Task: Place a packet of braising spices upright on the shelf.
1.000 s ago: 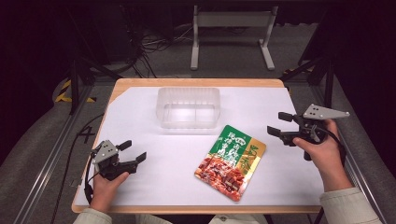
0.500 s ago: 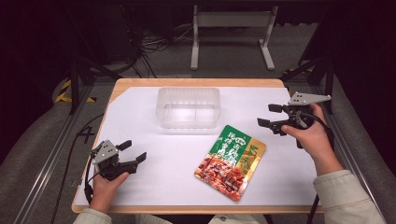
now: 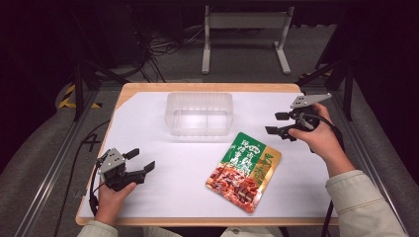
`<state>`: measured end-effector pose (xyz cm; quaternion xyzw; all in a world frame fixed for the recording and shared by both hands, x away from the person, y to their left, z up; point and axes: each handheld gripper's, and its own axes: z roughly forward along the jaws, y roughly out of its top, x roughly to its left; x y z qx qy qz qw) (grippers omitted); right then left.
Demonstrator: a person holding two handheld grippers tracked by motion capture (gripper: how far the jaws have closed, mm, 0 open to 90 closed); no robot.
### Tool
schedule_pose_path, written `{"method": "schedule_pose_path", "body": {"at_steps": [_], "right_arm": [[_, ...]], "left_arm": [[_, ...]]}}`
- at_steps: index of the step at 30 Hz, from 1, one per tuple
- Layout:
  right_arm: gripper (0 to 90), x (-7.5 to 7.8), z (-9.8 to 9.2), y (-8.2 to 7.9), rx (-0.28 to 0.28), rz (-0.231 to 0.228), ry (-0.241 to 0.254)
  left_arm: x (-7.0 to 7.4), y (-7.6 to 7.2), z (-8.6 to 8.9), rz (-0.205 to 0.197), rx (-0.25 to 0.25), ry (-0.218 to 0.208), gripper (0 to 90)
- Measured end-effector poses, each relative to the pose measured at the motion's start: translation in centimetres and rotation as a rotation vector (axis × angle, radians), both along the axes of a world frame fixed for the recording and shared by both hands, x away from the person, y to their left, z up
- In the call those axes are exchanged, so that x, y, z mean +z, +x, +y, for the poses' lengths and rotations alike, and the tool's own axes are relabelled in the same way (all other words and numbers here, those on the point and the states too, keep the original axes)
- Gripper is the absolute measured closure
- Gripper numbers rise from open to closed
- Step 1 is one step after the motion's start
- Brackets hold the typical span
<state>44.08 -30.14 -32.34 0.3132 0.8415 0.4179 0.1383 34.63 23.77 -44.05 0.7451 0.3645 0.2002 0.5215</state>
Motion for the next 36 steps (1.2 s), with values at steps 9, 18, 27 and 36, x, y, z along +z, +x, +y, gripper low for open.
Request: {"method": "schedule_pose_path", "body": {"at_steps": [9,18,27,36], "right_arm": [[36.0,-2.4,0.3,0.8,-0.002,0.174,-0.034],[35.5,-4.7,0.1,1.5,-0.027,0.26,-0.108],[35.8,-6.0,-0.3,1.8,-0.035,0.311,-0.14],[40.7,-6.9,-0.4,2.1,-0.025,0.352,-0.168]], "left_arm": [[0.0,0.0,-0.1,0.003,-0.003,0.005,22.2],[0.0,0.0,-0.1,0.005,-0.003,0.004,22.2],[0.0,0.0,-0.1,0.005,-0.002,0.004,22.2],[0.0,0.0,-0.2,0.002,-0.007,0.011,22.2]]}}
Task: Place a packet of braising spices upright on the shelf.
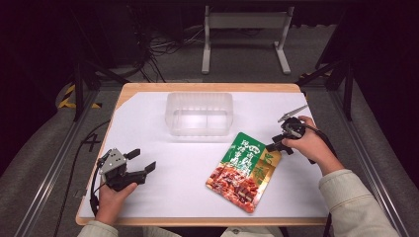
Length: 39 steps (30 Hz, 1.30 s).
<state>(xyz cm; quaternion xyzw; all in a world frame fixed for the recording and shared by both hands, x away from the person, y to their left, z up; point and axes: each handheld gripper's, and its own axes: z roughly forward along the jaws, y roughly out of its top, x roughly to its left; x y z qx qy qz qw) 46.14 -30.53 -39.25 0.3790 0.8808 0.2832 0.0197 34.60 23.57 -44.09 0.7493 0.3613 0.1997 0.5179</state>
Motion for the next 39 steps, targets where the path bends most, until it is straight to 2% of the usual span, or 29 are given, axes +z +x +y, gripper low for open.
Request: {"method": "schedule_pose_path", "body": {"at_steps": [8,26,32,39], "right_arm": [[40.0,-1.0,-0.2,0.0,0.006,0.025,0.002],[42.0,-2.1,0.2,-0.5,0.05,0.105,0.023],[41.8,-2.2,0.3,-0.6,0.06,0.101,0.021],[46.8,-1.5,0.2,-1.1,0.063,0.085,0.04]], "left_arm": [[0.0,0.0,0.0,0.003,0.002,-0.003,22.2],[0.0,0.0,0.0,0.001,0.003,0.001,22.2],[0.0,0.0,0.0,0.002,0.003,0.001,22.2],[-0.1,0.1,-0.1,0.002,0.003,0.003,22.2]]}}
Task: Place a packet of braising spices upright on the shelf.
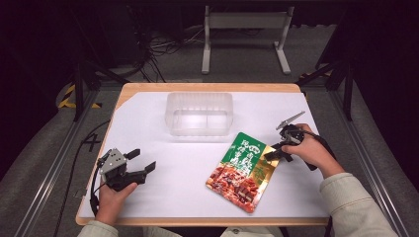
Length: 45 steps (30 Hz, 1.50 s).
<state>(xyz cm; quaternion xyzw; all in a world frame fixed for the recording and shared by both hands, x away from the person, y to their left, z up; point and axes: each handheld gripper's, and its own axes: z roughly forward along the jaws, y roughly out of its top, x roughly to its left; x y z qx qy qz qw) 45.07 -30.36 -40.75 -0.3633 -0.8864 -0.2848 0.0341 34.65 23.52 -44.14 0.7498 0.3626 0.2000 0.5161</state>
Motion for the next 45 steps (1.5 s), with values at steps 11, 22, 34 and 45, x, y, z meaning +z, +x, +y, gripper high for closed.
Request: {"method": "schedule_pose_path", "body": {"at_steps": [11,22,34,45], "right_arm": [[63.3,0.5,0.4,-0.6,0.052,-0.006,0.007],[74.6,-0.6,1.1,-0.4,0.066,-0.004,-0.065],[90.0,0.2,1.5,-1.0,0.07,-0.007,-0.076],[90.0,2.2,0.8,-1.5,0.03,-0.001,0.01]], "left_arm": [[0.1,-0.1,-0.1,-0.008,0.003,0.0,22.4],[0.1,-0.1,0.0,-0.005,0.005,-0.001,22.4],[0.1,-0.1,0.0,-0.01,0.008,0.002,22.5],[0.2,-0.2,0.0,-0.013,0.011,0.0,22.5]]}}
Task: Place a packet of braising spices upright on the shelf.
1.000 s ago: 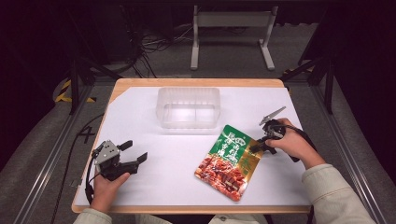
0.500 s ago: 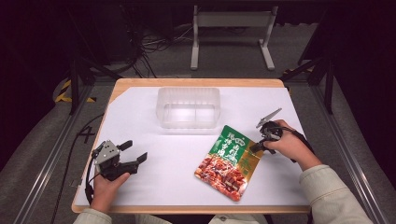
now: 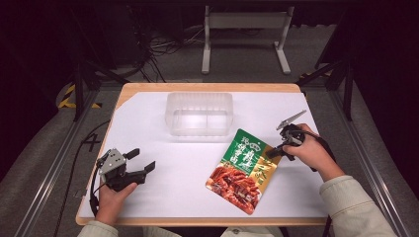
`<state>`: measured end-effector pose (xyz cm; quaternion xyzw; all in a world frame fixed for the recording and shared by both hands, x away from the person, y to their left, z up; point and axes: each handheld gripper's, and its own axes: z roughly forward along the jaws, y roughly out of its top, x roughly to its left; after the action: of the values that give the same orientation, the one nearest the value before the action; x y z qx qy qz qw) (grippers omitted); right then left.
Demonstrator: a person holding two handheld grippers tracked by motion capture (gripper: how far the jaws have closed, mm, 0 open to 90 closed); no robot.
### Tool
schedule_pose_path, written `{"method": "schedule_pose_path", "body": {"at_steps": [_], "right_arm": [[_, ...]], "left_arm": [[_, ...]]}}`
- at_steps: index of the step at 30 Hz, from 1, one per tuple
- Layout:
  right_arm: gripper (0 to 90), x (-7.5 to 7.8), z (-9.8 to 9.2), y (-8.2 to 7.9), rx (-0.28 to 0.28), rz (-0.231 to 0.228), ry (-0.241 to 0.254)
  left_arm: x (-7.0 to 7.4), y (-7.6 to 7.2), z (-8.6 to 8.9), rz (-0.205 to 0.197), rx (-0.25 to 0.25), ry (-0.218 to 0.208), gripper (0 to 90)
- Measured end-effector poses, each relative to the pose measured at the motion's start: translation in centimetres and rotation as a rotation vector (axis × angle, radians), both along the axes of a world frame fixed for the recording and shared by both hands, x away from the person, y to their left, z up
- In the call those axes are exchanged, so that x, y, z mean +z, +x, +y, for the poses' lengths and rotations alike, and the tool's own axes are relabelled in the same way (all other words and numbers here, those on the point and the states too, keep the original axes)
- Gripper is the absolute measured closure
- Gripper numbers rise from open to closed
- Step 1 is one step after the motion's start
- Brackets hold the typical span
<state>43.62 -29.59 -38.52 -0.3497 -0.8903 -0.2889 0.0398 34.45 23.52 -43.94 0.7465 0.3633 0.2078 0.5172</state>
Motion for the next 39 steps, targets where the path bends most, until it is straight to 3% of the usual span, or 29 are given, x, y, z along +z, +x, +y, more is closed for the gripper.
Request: {"method": "schedule_pose_path", "body": {"at_steps": [12,20,25,33,39], "right_arm": [[90.0,4.0,-0.1,-1.9,0.023,-0.041,0.084],[90.0,8.2,0.3,-4.2,0.104,-0.05,0.217],[90.0,10.0,0.7,-5.3,0.141,-0.082,0.237],[90.0,11.7,1.4,-6.1,0.175,-0.121,0.263],[90.0,12.4,1.0,-5.6,0.125,-0.169,0.257]], "left_arm": [[0.0,0.0,0.0,0.002,-0.001,-0.002,22.5],[0.0,0.0,-0.1,-0.001,0.0,-0.003,22.5],[0.0,0.0,-0.1,-0.003,-0.001,-0.001,22.4],[0.0,0.0,-0.1,-0.001,0.001,-0.004,22.4],[0.0,0.0,0.0,-0.002,0.003,-0.004,22.4]]}}
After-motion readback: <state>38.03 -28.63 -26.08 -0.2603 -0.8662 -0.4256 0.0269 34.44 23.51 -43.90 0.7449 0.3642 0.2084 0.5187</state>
